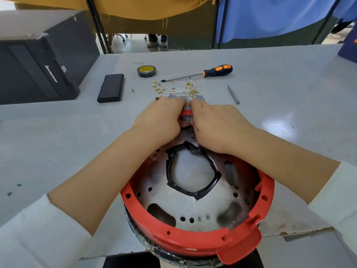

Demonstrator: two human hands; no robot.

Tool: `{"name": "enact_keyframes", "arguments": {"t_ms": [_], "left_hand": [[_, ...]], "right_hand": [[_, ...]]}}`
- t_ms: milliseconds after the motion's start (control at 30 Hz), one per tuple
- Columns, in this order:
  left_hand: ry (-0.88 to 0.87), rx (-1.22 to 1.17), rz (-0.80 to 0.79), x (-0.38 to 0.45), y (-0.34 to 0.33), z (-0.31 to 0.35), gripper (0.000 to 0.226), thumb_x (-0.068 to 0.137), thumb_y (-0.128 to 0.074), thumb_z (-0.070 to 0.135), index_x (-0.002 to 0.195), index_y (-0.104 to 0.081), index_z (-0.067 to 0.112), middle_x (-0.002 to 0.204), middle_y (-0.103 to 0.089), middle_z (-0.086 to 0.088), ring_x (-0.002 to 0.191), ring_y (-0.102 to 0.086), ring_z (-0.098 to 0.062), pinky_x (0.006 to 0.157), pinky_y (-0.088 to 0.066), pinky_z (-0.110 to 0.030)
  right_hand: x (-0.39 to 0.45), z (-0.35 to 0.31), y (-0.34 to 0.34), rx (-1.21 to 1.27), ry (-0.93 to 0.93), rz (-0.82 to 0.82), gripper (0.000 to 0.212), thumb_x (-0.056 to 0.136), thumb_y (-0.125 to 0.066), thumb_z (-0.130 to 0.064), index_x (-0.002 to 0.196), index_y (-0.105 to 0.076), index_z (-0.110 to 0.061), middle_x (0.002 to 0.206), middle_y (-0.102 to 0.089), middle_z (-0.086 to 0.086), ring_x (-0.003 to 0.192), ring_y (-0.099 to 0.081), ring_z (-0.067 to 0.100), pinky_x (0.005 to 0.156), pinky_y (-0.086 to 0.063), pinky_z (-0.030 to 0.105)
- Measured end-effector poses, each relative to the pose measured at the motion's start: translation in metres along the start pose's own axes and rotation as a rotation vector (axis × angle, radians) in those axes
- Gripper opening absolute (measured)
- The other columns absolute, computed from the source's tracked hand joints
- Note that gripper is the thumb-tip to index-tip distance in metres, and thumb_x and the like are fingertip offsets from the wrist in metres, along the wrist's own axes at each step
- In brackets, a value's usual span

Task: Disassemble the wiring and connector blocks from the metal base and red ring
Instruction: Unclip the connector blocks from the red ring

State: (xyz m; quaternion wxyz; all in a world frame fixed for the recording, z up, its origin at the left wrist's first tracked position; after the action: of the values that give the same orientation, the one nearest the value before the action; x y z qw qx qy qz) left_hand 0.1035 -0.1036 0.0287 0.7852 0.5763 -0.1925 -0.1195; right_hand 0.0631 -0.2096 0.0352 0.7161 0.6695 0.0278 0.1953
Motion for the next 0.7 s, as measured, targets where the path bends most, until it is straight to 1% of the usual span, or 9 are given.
{"name": "enact_keyframes", "arguments": {"t_ms": [133,200,267,367,433,500,567,667,700], "left_hand": [[0.026,-0.058,0.031,-0.005,0.005,0.001,0.055,0.083,-0.054,0.017,0.135,-0.040,0.029,0.114,-0.061,-0.013,0.103,-0.057,-0.034,0.078,-0.048,-0.039],[0.058,-0.022,0.062,-0.006,0.006,0.000,0.052,0.083,-0.057,0.024,0.132,-0.043,0.026,0.113,-0.063,-0.011,0.102,-0.058,-0.033,0.071,-0.043,-0.034],[0.110,0.027,0.083,-0.007,0.008,-0.003,0.040,0.082,-0.062,0.036,0.118,-0.054,0.023,0.102,-0.065,-0.007,0.096,-0.060,-0.031,0.064,-0.038,-0.031],[0.154,0.074,0.062,-0.007,0.009,-0.004,0.029,0.080,-0.063,0.047,0.093,-0.059,0.021,0.079,-0.058,0.000,0.083,-0.060,-0.028,0.056,-0.033,-0.029],[0.153,0.097,0.054,-0.006,0.009,-0.003,0.029,0.083,-0.059,0.049,0.091,-0.061,0.021,0.076,-0.052,0.000,0.080,-0.058,-0.027,0.058,-0.033,-0.029],[0.129,0.101,0.049,-0.006,0.008,-0.003,0.029,0.085,-0.057,0.049,0.092,-0.062,0.021,0.078,-0.055,-0.002,0.081,-0.057,-0.027,0.059,-0.033,-0.029],[0.104,0.100,0.044,-0.006,0.008,-0.002,0.026,0.087,-0.056,0.047,0.094,-0.062,0.023,0.084,-0.062,-0.004,0.084,-0.058,-0.027,0.060,-0.033,-0.030],[0.086,0.088,0.055,-0.006,0.007,-0.003,0.020,0.087,-0.057,0.042,0.091,-0.062,0.023,0.088,-0.063,-0.003,0.087,-0.059,-0.027,0.061,-0.034,-0.029],[0.080,0.087,0.058,-0.006,0.007,-0.002,0.019,0.087,-0.057,0.041,0.090,-0.062,0.023,0.088,-0.063,-0.003,0.087,-0.059,-0.027,0.061,-0.034,-0.029]], "right_hand": [[0.004,0.006,0.002,0.236,-0.144,-0.067,0.022,0.092,-0.035,-0.032,0.109,-0.043,-0.021,0.108,-0.061,0.005,0.079,-0.046,0.026,0.063,-0.026,0.035],[0.006,0.011,0.001,0.333,-0.226,-0.140,0.030,0.091,-0.032,-0.039,0.113,-0.048,-0.028,0.109,-0.063,0.001,0.088,-0.050,0.025,0.067,-0.030,0.035],[0.007,0.014,0.000,0.483,-0.284,-0.190,0.033,0.092,-0.031,-0.041,0.115,-0.053,-0.034,0.110,-0.063,-0.004,0.097,-0.054,0.023,0.078,-0.039,0.037],[0.016,0.016,0.001,0.726,-0.315,-0.208,0.033,0.096,-0.041,-0.036,0.109,-0.064,-0.015,0.107,-0.066,0.007,0.100,-0.059,0.028,0.095,-0.043,0.041],[0.023,0.019,0.001,0.845,-0.359,-0.248,0.038,0.096,-0.051,-0.032,0.109,-0.065,0.001,0.115,-0.064,0.020,0.108,-0.058,0.033,0.100,-0.040,0.044],[0.027,0.024,-0.001,0.982,-0.411,-0.297,0.034,0.091,-0.063,-0.029,0.108,-0.067,0.001,0.114,-0.066,0.019,0.105,-0.062,0.027,0.103,-0.041,0.043],[0.032,0.030,-0.004,1.130,-0.474,-0.322,0.031,0.085,-0.071,-0.023,0.111,-0.069,-0.007,0.110,-0.070,0.009,0.099,-0.064,0.021,0.098,-0.048,0.037],[0.040,0.048,-0.010,1.307,-0.575,-0.226,0.040,0.084,-0.072,-0.015,0.122,-0.060,-0.010,0.103,-0.068,0.005,0.080,-0.064,0.014,0.070,-0.054,0.025],[0.043,0.057,-0.011,1.283,-0.580,-0.175,0.041,0.085,-0.071,-0.014,0.123,-0.057,-0.010,0.104,-0.067,0.006,0.081,-0.065,0.016,0.067,-0.054,0.025]]}}
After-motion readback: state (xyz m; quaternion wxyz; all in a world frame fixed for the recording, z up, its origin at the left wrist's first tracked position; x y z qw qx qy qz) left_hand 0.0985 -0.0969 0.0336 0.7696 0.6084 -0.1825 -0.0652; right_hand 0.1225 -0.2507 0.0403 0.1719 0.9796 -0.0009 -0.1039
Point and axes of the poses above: each hand's wrist, its own x-axis towards the middle knuckle, its own y-axis out of the back of the hand, z = x × y, the point moved 5 cm from there along x, towards the middle knuckle
